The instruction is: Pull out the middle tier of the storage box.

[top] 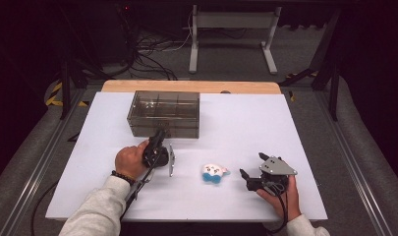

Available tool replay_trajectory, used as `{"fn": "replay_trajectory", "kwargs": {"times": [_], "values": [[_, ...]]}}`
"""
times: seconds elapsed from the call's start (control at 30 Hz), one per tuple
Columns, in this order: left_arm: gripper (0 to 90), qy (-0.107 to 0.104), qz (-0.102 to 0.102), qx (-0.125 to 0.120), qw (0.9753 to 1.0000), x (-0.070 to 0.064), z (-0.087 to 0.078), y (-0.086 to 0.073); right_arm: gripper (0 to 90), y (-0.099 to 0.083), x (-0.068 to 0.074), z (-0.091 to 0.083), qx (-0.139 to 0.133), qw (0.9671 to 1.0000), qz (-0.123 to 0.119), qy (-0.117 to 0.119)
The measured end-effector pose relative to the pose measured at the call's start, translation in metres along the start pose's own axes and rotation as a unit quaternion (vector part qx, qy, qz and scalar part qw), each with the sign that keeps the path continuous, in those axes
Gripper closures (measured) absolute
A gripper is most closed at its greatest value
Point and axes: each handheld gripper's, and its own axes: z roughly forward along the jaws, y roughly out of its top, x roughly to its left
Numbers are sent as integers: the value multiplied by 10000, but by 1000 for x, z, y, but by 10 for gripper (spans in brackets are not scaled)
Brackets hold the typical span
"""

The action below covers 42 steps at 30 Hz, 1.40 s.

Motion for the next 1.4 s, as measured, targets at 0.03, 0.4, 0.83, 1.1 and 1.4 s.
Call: {"fn": "replay_trajectory", "kwargs": {"times": [0.03,0.4,0.83,1.1,1.4], "values": [[803,-10,-39,-22,10000,0,-1,0,135,0,0,0,-1,10000,-9,-1],[798,-181,-107,-111,9997,2,-14,-3,134,0,0,0,27,10000,-11,-9],[783,-583,-1107,-492,9909,16,-33,-13,134,0,0,-1,16,10000,-15,-72],[898,-1223,-2427,-695,9599,47,-38,-26,142,1,-4,-6,-130,9997,78,-204],[898,-1970,-3727,-636,9046,73,-25,-41,145,1,-5,-7,-186,9995,150,-222]]}}
